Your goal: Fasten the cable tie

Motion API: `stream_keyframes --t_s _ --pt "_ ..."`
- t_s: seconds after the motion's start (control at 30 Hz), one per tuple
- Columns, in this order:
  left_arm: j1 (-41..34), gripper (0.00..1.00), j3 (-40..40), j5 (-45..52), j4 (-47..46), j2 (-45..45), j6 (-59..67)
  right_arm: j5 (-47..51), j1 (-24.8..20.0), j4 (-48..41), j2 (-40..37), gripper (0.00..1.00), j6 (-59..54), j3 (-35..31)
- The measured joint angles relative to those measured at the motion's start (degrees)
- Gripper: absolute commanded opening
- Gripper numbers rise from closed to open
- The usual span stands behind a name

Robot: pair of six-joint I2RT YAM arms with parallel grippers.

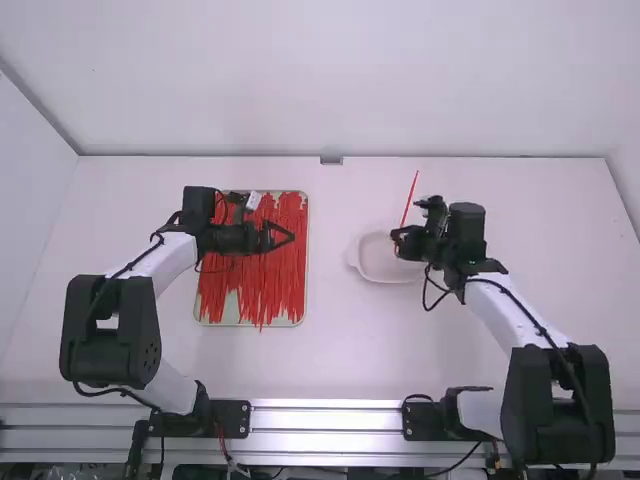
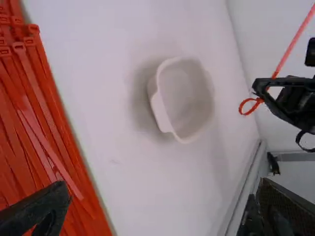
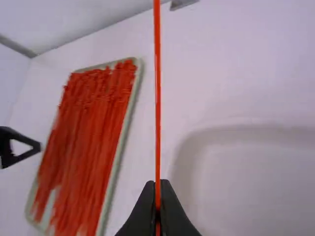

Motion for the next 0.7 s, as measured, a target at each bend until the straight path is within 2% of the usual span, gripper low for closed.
stream_keyframes --t_s 0.1,0.37,0.53,0.7 --pt "0.0 0.99 0.0 0.0 -0.81 0.0 0.39 8.17 3.76 0.72 0.0 0.0 0.42 -2.29" --pt "0.0 0.99 0.02 0.02 -1.92 -0.02 0.55 23.5 9.75 3.45 0.33 0.0 0.52 -3.54" --pt "0.0 0.99 0.02 0.02 -2.6 0.0 0.98 26.88 10.8 6.69 3.76 0.0 0.59 -3.52" --pt "0.0 0.99 0.02 0.02 -2.8 -0.02 1.62 27.74 9.86 9.57 10.38 0.0 1.7 -3.52"
